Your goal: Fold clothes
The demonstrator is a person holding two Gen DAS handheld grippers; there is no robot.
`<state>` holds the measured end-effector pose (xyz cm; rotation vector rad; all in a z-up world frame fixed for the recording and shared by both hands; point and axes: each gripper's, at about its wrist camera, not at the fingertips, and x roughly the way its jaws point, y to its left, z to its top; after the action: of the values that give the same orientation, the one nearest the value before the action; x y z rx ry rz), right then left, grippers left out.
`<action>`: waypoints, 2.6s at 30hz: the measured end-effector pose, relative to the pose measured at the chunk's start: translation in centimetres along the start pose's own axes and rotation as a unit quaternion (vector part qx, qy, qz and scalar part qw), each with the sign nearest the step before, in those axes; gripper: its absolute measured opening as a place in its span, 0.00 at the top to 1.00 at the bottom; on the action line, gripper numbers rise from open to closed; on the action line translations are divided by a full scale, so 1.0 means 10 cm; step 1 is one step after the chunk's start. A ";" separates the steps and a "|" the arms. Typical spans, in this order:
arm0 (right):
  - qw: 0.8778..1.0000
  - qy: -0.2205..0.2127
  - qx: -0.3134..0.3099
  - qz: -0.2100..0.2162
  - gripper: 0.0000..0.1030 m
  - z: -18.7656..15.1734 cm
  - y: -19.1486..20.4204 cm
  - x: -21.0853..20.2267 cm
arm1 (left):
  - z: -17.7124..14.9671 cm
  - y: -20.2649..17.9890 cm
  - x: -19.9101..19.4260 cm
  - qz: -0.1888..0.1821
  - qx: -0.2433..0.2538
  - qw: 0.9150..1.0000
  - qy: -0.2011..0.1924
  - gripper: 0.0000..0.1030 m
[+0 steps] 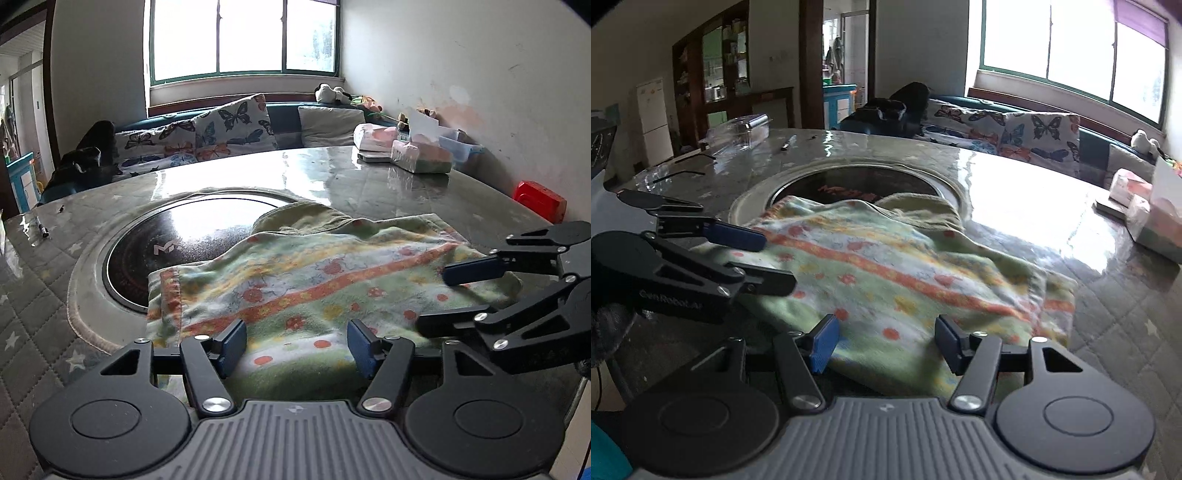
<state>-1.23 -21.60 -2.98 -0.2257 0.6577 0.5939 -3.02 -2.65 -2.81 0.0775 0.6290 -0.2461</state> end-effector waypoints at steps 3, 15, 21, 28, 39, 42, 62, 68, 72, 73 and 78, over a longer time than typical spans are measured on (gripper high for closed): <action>1.000 0.002 0.005 -0.009 0.43 -0.05 -0.05 -0.03 | -0.01 0.01 -0.01 0.001 -0.003 1.000 -0.001 0.36; 0.999 0.001 0.044 -0.010 0.41 -0.20 -0.26 -0.17 | -0.06 0.12 -0.02 -0.001 -0.018 1.000 0.001 0.30; 0.999 0.006 0.035 -0.015 0.42 -0.24 -0.27 -0.22 | -0.09 0.20 -0.08 0.003 -0.028 1.000 -0.003 0.29; 0.999 -0.003 0.049 -0.014 0.43 -0.12 -0.30 -0.24 | -0.10 0.28 -0.15 0.009 -0.036 0.999 -0.006 0.27; 0.997 0.002 0.076 -0.008 0.42 -0.05 -0.45 -0.06 | -0.07 0.38 -0.16 0.022 -0.052 0.998 -0.003 0.21; 0.997 -0.002 0.071 -0.014 0.42 0.03 -0.48 -0.04 | -0.01 0.42 -0.16 0.031 -0.051 0.998 -0.009 0.22; 0.996 0.010 0.089 -0.012 0.43 0.35 -0.72 0.48 | 0.52 0.55 0.46 -0.011 -0.077 0.997 0.019 0.68; 0.996 0.008 0.093 -0.015 0.43 0.36 -0.77 0.53 | 0.59 0.60 0.69 -0.011 -0.088 0.995 0.037 0.72; 0.996 0.007 0.091 -0.016 0.43 0.37 -0.77 0.52 | 0.58 0.63 0.74 -0.005 -0.088 0.995 0.040 0.72; 0.996 0.006 0.088 -0.018 0.43 0.38 -0.76 0.51 | 0.58 0.62 0.72 -0.001 -0.083 0.996 0.037 0.72; 0.997 -0.001 0.075 -0.010 0.42 0.39 -0.65 0.43 | 0.56 0.64 0.57 0.006 -0.085 0.996 0.024 0.72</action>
<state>7.28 -23.51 -2.53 -0.0916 0.6946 0.5229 6.23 1.57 -1.67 -0.0772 0.6940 -0.1781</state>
